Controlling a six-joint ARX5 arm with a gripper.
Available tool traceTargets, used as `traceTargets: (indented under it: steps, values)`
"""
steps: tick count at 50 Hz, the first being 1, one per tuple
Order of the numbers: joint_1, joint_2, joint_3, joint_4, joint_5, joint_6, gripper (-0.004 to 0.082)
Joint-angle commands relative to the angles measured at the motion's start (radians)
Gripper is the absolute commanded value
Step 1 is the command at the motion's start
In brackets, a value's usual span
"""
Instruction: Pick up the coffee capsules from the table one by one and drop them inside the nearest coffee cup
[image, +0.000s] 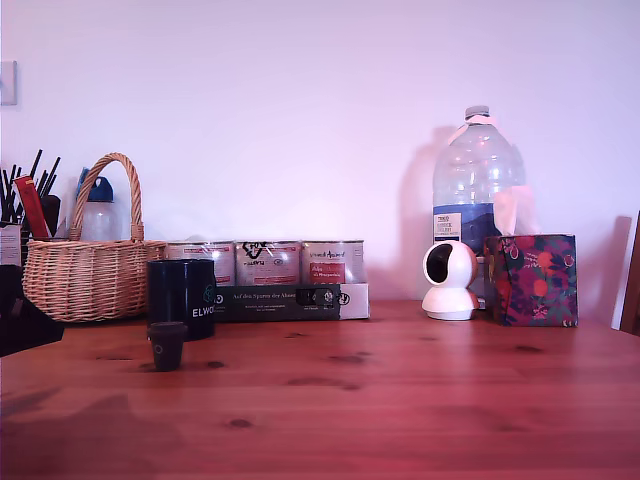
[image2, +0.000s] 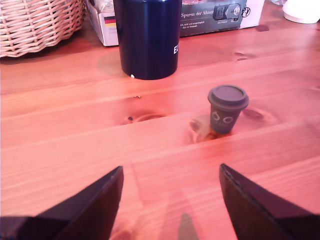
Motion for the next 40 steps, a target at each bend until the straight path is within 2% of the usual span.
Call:
traceTargets:
  steps: [1, 16, 30, 40]
  values:
    - [0.002, -0.015, -0.003, -0.006, -0.002, -0.007, 0.0519]
    - [0.002, -0.015, -0.003, -0.006, 0.000, -0.007, 0.0519]
    - [-0.023, -0.016, -0.003, -0.006, 0.089, -0.006, 0.0519]
    - [-0.037, -0.016, -0.003, -0.006, 0.093, -0.006, 0.0519]
